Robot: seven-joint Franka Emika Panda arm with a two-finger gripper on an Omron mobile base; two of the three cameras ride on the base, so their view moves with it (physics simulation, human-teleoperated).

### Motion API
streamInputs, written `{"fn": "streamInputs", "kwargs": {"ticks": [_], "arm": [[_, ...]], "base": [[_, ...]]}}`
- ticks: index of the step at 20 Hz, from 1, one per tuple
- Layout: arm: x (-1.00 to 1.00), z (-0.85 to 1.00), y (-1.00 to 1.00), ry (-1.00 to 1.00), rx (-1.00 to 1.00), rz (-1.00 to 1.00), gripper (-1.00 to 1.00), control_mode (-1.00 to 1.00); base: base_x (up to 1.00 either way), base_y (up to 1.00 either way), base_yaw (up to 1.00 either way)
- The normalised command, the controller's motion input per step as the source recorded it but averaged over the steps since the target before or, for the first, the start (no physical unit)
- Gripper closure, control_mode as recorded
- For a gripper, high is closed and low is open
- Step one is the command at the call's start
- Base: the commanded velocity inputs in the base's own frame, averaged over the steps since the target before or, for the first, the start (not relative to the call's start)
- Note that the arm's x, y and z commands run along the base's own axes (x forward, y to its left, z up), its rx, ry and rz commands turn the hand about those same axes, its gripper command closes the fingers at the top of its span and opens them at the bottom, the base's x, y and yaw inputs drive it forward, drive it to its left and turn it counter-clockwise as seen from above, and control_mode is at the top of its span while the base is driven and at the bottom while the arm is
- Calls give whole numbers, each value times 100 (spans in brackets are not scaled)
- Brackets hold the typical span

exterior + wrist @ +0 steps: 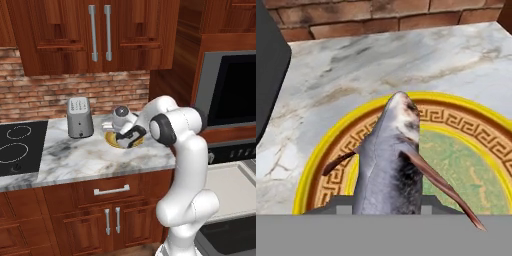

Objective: Take the fish from the oven and place it on the plate on the counter.

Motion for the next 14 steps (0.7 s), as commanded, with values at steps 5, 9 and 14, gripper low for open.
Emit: {"fn": "streamInputs", "kwargs": {"ticks": [5,9,14], "arm": [[49,-8,-4,2,0,0,100,-100],[19,-28,-7,0,-1,0,100,-100],[0,-44,-6,1,-2,0,100,-100]], "base": [[0,0,0],[0,0,0],[0,0,0]]}}
